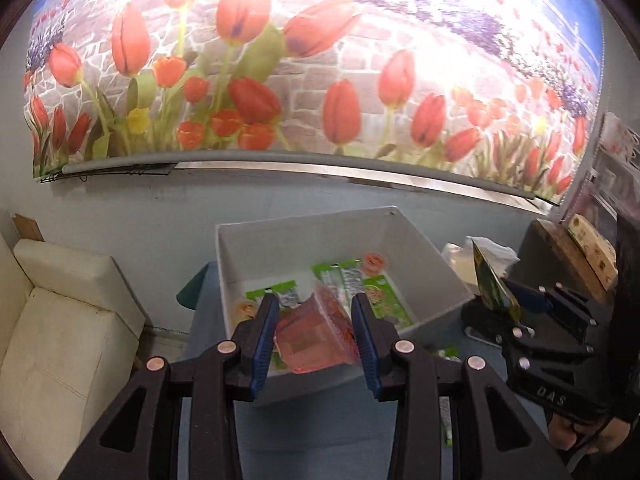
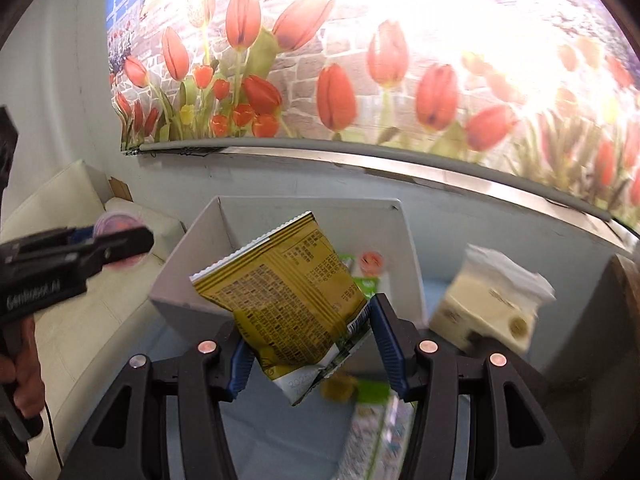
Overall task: Organize snacks
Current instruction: 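Carry the packet and pink cup into the white box and open both tools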
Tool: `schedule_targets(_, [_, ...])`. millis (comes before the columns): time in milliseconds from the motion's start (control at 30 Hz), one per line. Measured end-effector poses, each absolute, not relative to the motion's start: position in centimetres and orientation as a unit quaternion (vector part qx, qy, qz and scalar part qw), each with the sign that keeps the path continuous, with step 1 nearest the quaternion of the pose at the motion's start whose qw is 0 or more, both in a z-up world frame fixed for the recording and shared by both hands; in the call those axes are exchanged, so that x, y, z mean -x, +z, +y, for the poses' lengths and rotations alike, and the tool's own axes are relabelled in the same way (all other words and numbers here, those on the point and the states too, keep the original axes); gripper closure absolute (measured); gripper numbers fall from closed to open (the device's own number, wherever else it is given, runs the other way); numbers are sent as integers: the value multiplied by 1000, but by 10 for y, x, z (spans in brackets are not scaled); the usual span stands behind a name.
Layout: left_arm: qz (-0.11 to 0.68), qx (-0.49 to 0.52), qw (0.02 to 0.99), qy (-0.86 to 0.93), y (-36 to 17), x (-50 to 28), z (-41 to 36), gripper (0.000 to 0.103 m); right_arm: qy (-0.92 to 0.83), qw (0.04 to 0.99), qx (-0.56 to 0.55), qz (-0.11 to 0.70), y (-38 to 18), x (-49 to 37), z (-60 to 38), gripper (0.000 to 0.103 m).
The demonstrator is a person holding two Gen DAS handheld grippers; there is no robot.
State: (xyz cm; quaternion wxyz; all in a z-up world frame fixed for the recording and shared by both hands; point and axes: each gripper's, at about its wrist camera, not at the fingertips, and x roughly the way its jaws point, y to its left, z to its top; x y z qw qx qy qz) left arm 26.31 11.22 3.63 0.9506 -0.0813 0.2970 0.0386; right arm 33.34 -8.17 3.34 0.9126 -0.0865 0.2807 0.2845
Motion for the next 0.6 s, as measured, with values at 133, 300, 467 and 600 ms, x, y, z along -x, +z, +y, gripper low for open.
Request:
schedule_targets(133, [309, 100, 945, 41, 26, -288, 142, 61, 283, 909, 106, 286, 36, -367, -45, 45])
schedule_targets(300, [340, 111, 933, 38, 5, -311, 158, 61, 277, 904, 110, 308, 27, -395, -22, 45])
schedule_targets(467, [359, 113, 926, 37, -10, -326, 162, 61, 269, 900, 112, 323, 14, -408, -17, 45])
schedule_targets(600, [372, 104, 921, 40, -15, -337, 161, 49, 256, 905, 114, 320, 12, -413, -20, 12])
